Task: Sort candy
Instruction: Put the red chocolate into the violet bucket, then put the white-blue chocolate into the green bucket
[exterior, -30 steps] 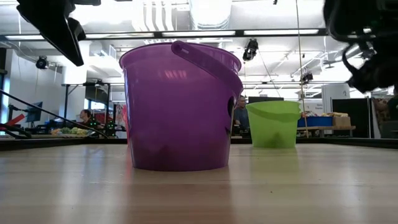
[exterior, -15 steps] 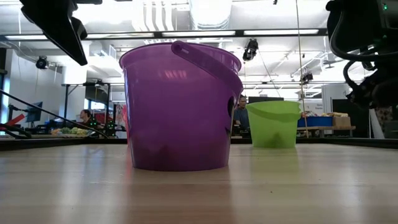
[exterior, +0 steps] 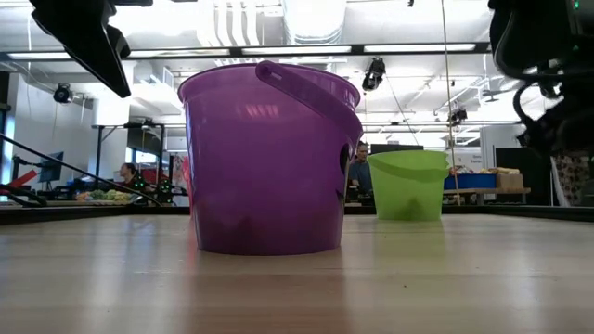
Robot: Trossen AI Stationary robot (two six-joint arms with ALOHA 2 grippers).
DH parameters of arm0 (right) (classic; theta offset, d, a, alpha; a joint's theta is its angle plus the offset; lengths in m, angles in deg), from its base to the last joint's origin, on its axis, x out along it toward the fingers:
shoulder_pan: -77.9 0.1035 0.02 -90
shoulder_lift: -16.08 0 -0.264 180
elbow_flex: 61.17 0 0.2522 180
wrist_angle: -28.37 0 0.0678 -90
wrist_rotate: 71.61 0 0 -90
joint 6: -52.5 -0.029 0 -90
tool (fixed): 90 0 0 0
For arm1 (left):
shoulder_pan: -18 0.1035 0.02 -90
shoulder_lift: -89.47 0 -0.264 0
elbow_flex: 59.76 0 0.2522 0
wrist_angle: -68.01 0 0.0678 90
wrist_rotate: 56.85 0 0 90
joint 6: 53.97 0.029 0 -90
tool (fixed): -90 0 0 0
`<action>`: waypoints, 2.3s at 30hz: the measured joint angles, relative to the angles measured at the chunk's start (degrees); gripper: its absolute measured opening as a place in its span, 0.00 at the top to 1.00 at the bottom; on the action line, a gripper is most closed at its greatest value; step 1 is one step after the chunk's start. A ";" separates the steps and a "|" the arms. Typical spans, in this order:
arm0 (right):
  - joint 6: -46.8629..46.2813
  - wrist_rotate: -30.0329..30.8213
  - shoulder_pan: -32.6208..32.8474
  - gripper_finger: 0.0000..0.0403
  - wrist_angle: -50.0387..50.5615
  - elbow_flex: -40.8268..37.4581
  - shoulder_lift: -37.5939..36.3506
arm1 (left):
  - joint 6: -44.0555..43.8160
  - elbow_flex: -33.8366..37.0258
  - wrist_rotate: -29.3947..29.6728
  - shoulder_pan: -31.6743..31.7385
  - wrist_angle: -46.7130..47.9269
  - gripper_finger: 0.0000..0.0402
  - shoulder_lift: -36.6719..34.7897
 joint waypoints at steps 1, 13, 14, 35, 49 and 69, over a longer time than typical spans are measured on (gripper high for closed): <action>-0.01 1.19 0.00 0.98 0.88 0.71 -0.43 | 0.00 0.00 -0.36 0.00 0.01 0.71 0.00; 3.53 35.95 -0.39 0.98 2.14 19.62 -7.32 | -0.20 0.00 -0.52 0.00 -0.01 0.71 -0.02; 5.98 39.73 -0.37 0.98 0.59 21.44 -7.62 | -0.20 0.00 -0.52 0.00 -0.03 0.71 -0.02; 51.41 48.64 -0.39 0.98 -38.84 30.47 3.76 | -3.47 0.00 -9.17 -1.69 -0.03 0.71 -0.02; 49.70 43.45 -1.38 0.79 -42.56 31.81 10.84 | -15.46 1.91 -12.55 -12.79 -2.19 0.71 -0.02; 51.04 43.71 -2.64 0.56 -41.80 31.83 9.03 | -28.44 5.81 -11.41 -26.94 -12.24 0.44 10.73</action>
